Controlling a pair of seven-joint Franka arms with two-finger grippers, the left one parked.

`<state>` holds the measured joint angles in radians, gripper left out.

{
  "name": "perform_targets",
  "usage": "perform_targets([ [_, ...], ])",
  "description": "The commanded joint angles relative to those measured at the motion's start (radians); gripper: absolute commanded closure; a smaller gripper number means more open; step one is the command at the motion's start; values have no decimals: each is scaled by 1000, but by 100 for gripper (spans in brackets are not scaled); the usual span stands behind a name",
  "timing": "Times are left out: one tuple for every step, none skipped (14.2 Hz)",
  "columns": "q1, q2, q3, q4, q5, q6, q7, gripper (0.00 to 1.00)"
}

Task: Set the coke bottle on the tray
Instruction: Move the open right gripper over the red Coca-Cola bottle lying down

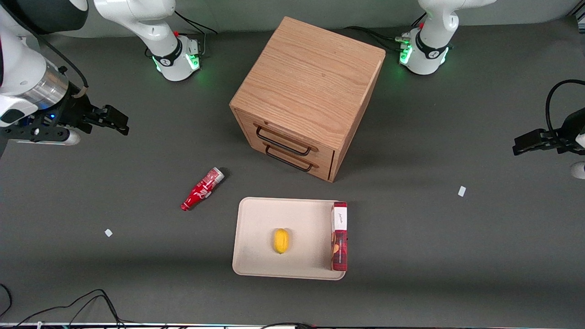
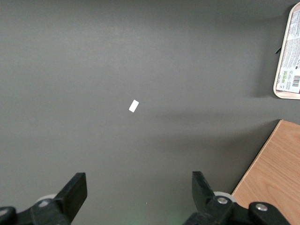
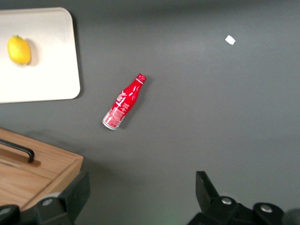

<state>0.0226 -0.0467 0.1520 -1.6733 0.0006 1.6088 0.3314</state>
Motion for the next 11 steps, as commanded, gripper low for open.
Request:
perform_targets([
  [8, 54, 30, 55, -4, -3, 150, 0],
  [8, 80, 50, 63, -4, 5, 197, 0],
  [5, 111, 76, 73, -7, 5, 262, 0],
  [5, 123, 89, 69, -10, 8, 308, 0],
  [7, 131, 89, 63, -10, 14, 322, 0],
  [7, 142, 90, 55, -5, 26, 324, 0],
  [7, 149, 90, 43, -2, 37, 328, 0],
  [7, 157, 92, 29, 4, 61, 356, 0],
  [7, 163, 106, 17, 6, 86, 406, 0],
  [5, 182, 119, 9, 7, 111, 467, 0],
  [2, 192, 121, 0, 6, 134, 500, 0],
])
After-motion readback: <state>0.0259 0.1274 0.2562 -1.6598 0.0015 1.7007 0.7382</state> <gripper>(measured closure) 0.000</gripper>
